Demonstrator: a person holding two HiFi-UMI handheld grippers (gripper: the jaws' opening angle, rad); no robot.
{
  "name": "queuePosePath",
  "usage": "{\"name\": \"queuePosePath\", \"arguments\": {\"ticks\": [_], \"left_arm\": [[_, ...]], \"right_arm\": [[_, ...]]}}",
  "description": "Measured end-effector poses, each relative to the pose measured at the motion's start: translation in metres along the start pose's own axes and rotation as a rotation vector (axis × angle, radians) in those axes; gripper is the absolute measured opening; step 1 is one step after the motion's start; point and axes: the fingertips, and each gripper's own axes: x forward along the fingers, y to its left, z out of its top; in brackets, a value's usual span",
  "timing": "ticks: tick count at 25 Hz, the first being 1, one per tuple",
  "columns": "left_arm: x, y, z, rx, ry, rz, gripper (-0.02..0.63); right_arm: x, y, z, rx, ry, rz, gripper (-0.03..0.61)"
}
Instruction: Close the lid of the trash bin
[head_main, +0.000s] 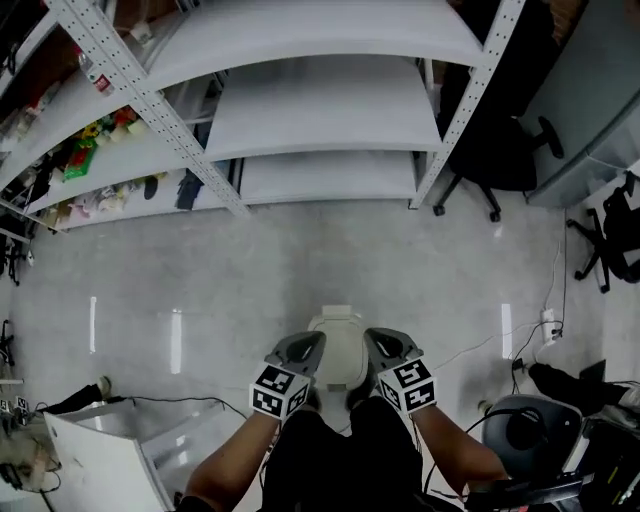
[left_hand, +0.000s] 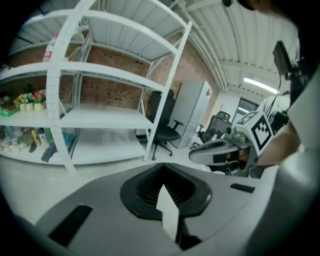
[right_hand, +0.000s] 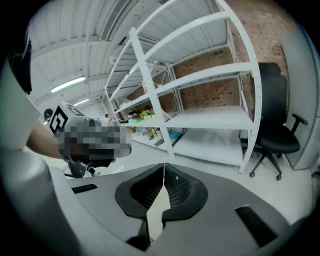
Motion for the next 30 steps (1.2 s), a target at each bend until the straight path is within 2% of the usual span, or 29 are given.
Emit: {"name": "queuePosePath", "arguments": {"ticks": [3,5,9,12,15,19,21,25,30], "left_arm": [[-0.041,-0.002,0.044,-0.035,-0.129,0.08,0.0],[-0.058,-0.009,0.063,-0.054,-0.191,0.099,0.0],[-0.091,-0.023,0.083,-0.083,-0.254,0.113,0.0],[-0.119,-0.033,0.088,-0.073,-0.293,0.112,0.0],[-0.15,-0.043,0.085,-0.072,-0.337,0.102,0.0],[-0.204,-0.042,0.08,-0.103,-0.426,0.133,0.0],[-0.229,-0.058,0.072,-0.067,-0.459,0.099,0.0],[-0.272,-0.081,0.057,0.013,-0.478,0.059,0.0],[-0.31,-0.107,0.021,0.005,-0.489,0.094,0.0]], "right_arm": [[-0.021,0.007,0.039,-0.029,-0.053,0.007,0.009],[-0.036,0.011,0.057,-0.039,-0.089,0.028,0.009],[-0.065,0.033,0.085,-0.07,-0.154,0.06,0.009],[-0.081,0.059,0.097,-0.087,-0.192,0.075,0.009],[-0.098,0.086,0.101,-0.097,-0.216,0.075,0.009],[-0.12,0.117,0.106,-0.055,-0.256,0.043,0.009],[-0.138,0.13,0.099,-0.045,-0.261,0.016,0.009],[-0.175,0.158,0.093,-0.065,-0.287,-0.034,0.009],[-0.219,0.199,0.068,-0.109,-0.309,-0.027,0.009]]}}
